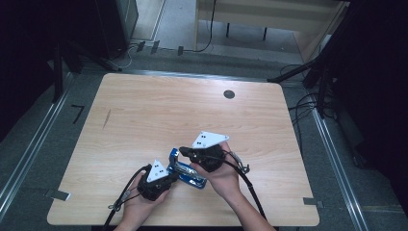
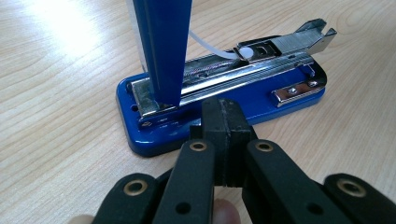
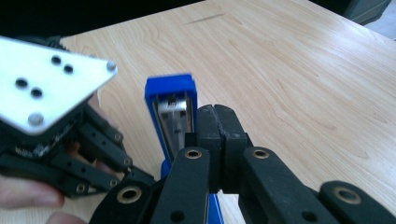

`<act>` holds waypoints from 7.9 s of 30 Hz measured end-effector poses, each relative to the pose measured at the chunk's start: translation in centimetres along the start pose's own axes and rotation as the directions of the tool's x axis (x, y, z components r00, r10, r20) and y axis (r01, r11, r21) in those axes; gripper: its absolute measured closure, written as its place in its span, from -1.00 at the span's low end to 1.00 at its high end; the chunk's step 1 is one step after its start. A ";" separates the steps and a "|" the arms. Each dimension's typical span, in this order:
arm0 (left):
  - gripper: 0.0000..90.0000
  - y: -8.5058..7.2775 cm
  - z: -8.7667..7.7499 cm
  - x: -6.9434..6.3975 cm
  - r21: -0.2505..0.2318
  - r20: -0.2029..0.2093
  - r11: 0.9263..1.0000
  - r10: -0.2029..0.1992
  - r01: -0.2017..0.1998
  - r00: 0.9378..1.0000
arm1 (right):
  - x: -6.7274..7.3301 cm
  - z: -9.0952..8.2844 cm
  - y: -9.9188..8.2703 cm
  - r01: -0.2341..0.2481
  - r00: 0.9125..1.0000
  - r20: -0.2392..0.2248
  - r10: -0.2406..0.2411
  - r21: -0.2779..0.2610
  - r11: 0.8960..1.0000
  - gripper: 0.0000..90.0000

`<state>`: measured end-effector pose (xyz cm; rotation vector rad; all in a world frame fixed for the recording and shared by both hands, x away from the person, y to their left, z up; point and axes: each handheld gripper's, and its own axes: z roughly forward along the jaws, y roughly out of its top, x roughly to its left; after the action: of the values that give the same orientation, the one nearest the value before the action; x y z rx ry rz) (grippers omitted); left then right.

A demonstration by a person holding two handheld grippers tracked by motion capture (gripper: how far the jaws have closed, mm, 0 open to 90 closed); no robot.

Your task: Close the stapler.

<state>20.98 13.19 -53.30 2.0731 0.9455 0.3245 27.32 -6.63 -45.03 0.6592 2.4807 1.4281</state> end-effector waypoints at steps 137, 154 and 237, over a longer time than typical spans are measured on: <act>0.19 -2.3 -5.9 4.8 -0.227 -0.119 0.969 -0.124 0.094 0.985 | 4.4 -2.9 -10.4 -0.098 0.985 0.145 0.090 0.051 0.994 1.00; -0.37 -5.3 -9.5 8.9 -0.248 -0.229 0.953 -0.232 0.174 0.945 | 3.5 -2.1 -10.7 -0.081 0.984 0.166 0.068 0.071 0.994 1.00; -0.49 -5.9 -9.9 9.9 -0.227 -0.297 0.947 -0.290 0.228 0.910 | 1.1 -4.7 -12.7 -0.130 0.972 0.195 0.132 -0.026 0.991 0.18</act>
<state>19.64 28.27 -52.45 1.7231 1.3222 0.6045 21.07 -15.21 -53.45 0.9291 2.3117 1.3485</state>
